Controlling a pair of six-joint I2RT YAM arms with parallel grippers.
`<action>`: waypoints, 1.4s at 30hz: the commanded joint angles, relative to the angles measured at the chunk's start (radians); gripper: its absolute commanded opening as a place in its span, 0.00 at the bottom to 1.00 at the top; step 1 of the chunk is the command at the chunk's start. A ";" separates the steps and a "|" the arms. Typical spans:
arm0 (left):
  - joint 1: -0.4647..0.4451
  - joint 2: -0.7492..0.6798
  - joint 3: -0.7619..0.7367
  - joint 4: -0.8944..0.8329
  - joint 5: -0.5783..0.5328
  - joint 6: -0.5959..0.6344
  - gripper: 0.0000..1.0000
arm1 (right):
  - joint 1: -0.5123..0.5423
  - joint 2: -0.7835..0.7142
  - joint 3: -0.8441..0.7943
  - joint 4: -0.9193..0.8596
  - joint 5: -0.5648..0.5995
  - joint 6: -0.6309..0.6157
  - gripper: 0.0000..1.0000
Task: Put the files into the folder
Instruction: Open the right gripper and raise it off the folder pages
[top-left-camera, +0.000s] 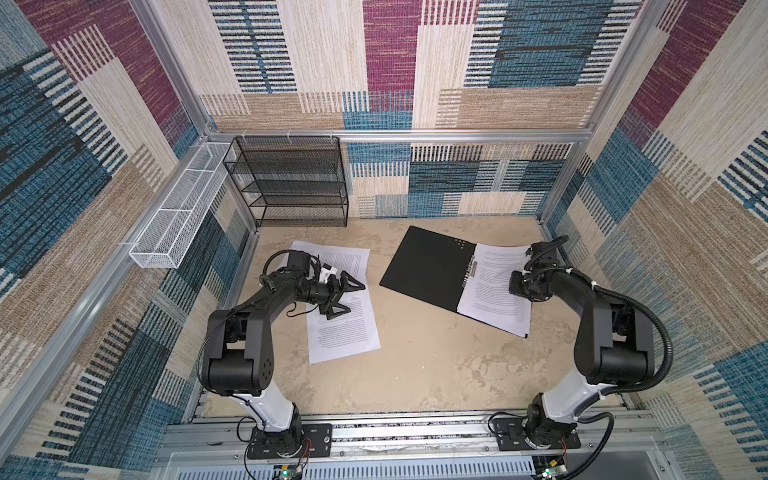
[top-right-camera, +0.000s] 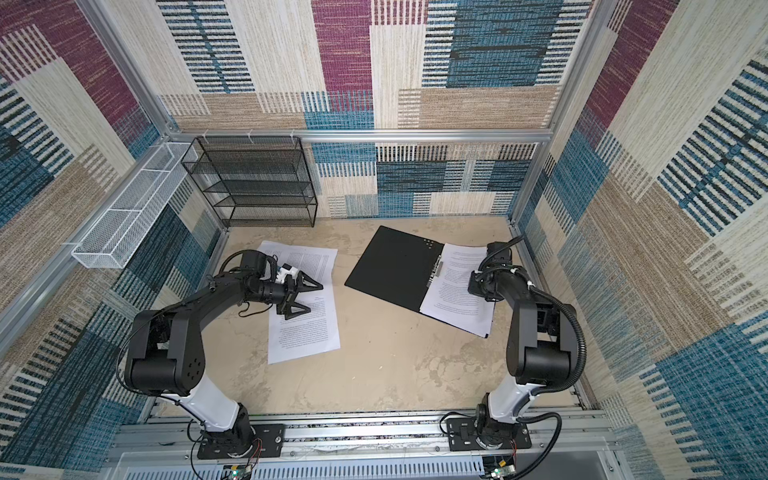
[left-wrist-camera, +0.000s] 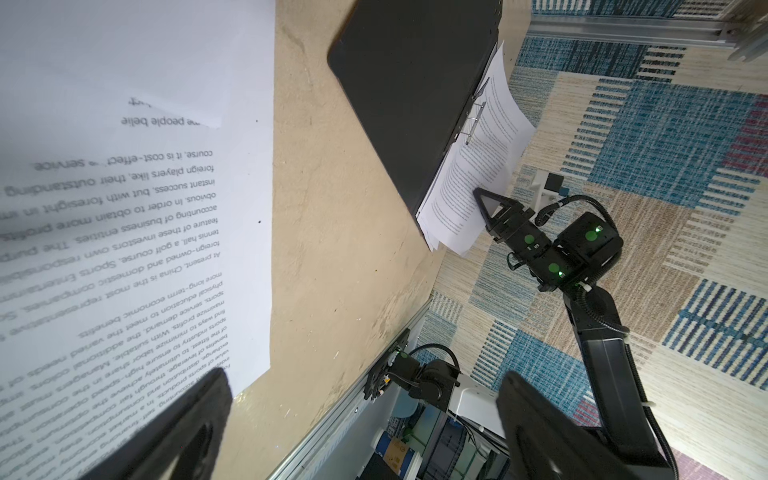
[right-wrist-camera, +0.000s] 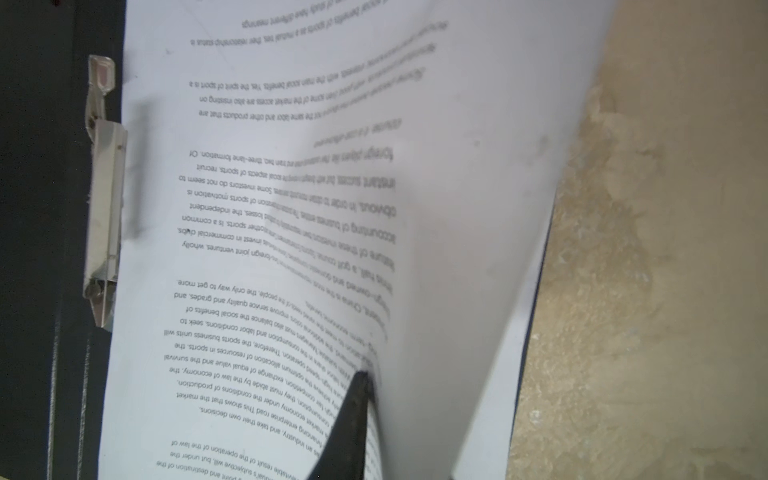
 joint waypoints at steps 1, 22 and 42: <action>0.001 0.001 -0.005 0.019 0.024 -0.005 1.00 | 0.002 -0.008 -0.005 0.001 0.015 -0.011 0.21; 0.005 -0.007 -0.008 0.020 0.027 -0.006 1.00 | 0.002 -0.026 -0.011 -0.040 0.220 0.093 1.00; 0.077 -0.117 -0.129 -0.105 -0.395 -0.035 1.00 | 0.676 -0.036 0.112 0.181 -0.044 0.311 0.99</action>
